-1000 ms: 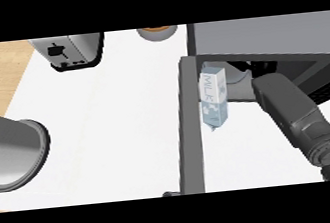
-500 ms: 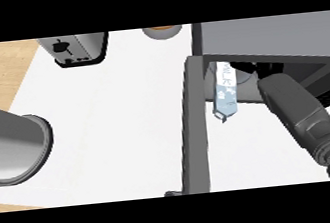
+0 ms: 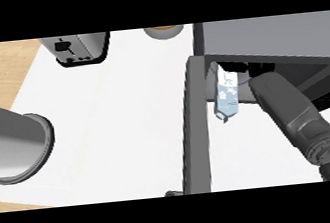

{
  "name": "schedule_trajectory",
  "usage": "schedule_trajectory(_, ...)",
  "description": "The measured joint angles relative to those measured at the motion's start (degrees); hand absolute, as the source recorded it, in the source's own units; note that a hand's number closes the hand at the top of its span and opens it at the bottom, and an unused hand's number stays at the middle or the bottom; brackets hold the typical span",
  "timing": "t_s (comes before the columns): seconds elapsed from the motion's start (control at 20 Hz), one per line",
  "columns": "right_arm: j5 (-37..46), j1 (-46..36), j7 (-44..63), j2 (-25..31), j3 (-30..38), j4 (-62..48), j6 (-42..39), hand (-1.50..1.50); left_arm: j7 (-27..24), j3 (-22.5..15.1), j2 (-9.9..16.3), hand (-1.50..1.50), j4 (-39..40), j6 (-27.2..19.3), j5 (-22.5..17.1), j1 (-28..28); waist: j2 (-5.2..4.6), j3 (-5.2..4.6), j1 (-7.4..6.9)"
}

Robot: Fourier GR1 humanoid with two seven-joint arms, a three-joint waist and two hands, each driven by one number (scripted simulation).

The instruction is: Pick up the milk, place it into the microwave and close the microwave

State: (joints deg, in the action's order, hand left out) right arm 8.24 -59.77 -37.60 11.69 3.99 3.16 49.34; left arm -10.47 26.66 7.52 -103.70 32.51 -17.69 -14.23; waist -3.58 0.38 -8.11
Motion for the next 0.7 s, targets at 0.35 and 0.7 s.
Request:
schedule_trajectory(0.35, 1.08, -1.03, 1.01, -1.46, -0.85, -0.49, 0.26, -1.5, -0.54, -0.29, 0.18, -1.5, 0.83, 0.44, 0.65, 0.47, 0.12, -0.06, 0.07)
schedule_trajectory(0.7, 1.28, -0.89, 0.89, -2.23, -0.85, -0.05, -0.48, -1.5, -1.34, -0.11, 0.17, -1.5, 1.77, 0.61, 1.01, 0.7, 0.5, -0.06, 0.84)
